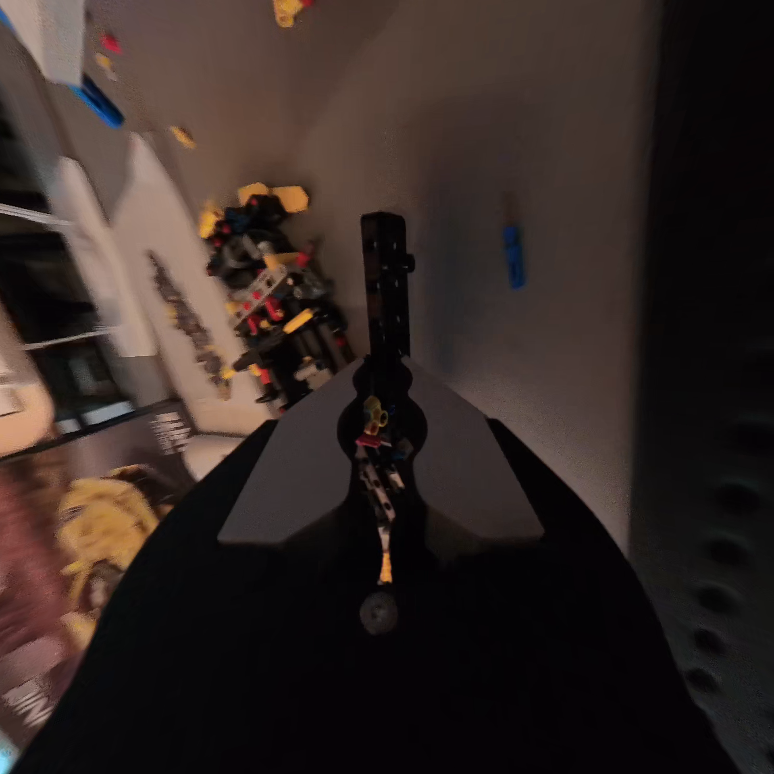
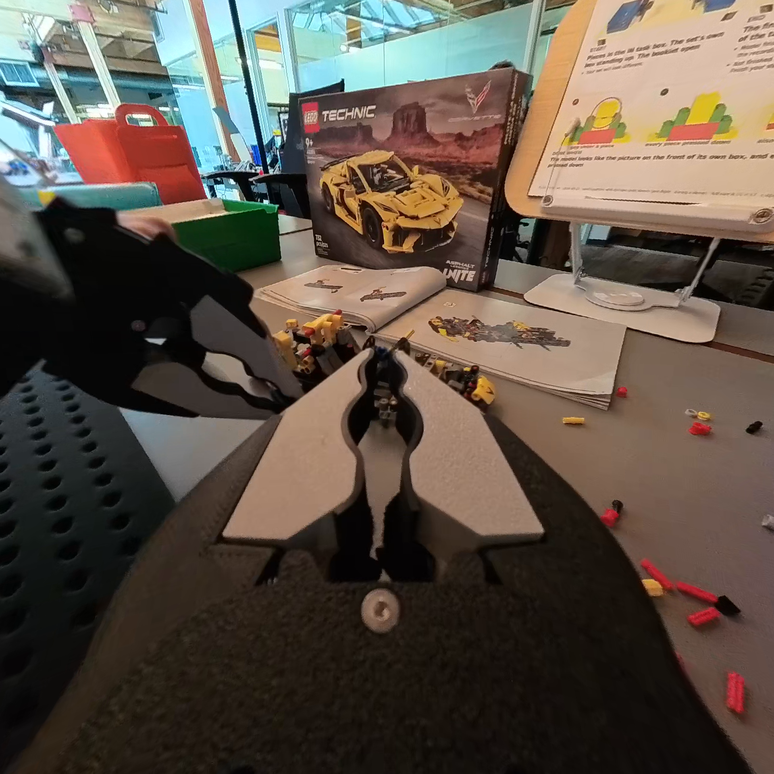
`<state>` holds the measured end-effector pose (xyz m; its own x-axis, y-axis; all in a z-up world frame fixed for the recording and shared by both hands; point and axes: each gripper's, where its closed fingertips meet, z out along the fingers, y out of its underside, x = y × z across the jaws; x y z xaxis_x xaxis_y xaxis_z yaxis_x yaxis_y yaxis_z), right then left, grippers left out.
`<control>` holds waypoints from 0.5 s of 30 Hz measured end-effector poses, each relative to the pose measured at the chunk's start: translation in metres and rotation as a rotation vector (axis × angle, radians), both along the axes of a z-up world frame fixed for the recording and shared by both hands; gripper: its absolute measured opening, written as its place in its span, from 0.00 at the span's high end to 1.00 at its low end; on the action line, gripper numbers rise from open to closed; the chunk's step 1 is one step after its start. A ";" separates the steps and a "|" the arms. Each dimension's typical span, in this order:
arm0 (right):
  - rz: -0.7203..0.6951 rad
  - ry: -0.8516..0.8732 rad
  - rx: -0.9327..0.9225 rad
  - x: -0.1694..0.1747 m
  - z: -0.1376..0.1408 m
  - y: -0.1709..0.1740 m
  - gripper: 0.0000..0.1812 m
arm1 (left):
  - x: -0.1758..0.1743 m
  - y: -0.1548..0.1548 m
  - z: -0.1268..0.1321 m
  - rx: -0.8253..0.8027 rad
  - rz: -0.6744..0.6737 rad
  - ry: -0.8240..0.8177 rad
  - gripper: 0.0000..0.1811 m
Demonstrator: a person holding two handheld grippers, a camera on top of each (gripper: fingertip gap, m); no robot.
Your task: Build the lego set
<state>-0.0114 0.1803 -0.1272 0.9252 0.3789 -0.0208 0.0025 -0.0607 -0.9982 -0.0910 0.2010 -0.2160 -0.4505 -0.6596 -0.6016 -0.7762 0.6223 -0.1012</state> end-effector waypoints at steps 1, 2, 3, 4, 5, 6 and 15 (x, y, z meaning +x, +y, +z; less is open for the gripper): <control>0.002 -0.012 -0.004 -0.001 -0.001 0.000 0.98 | -0.002 -0.002 -0.003 0.028 -0.018 -0.012 0.95; 0.002 -0.024 -0.004 -0.003 -0.002 0.001 0.98 | -0.005 -0.007 -0.009 0.025 -0.020 -0.015 0.94; 0.004 -0.031 -0.005 -0.004 -0.002 0.001 0.98 | -0.008 -0.010 -0.014 0.024 -0.016 -0.013 0.94; 0.006 -0.034 -0.007 -0.004 -0.003 0.001 0.98 | -0.008 -0.010 -0.015 0.042 -0.014 -0.024 0.94; 0.006 -0.035 -0.007 -0.004 -0.003 0.001 0.98 | -0.008 -0.011 -0.015 0.047 -0.012 -0.032 0.94; 0.006 -0.036 -0.005 -0.005 -0.003 0.000 0.98 | -0.008 -0.012 -0.015 0.030 0.007 -0.043 0.94; 0.010 -0.035 -0.013 -0.005 -0.004 0.001 0.98 | -0.007 -0.035 -0.016 -0.251 0.126 -0.090 0.92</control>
<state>-0.0167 0.1813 -0.1314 0.9216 0.3882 0.0070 0.0385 -0.0734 -0.9966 -0.0977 0.1664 -0.2325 -0.3082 -0.8400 -0.4465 -0.8266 0.4688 -0.3113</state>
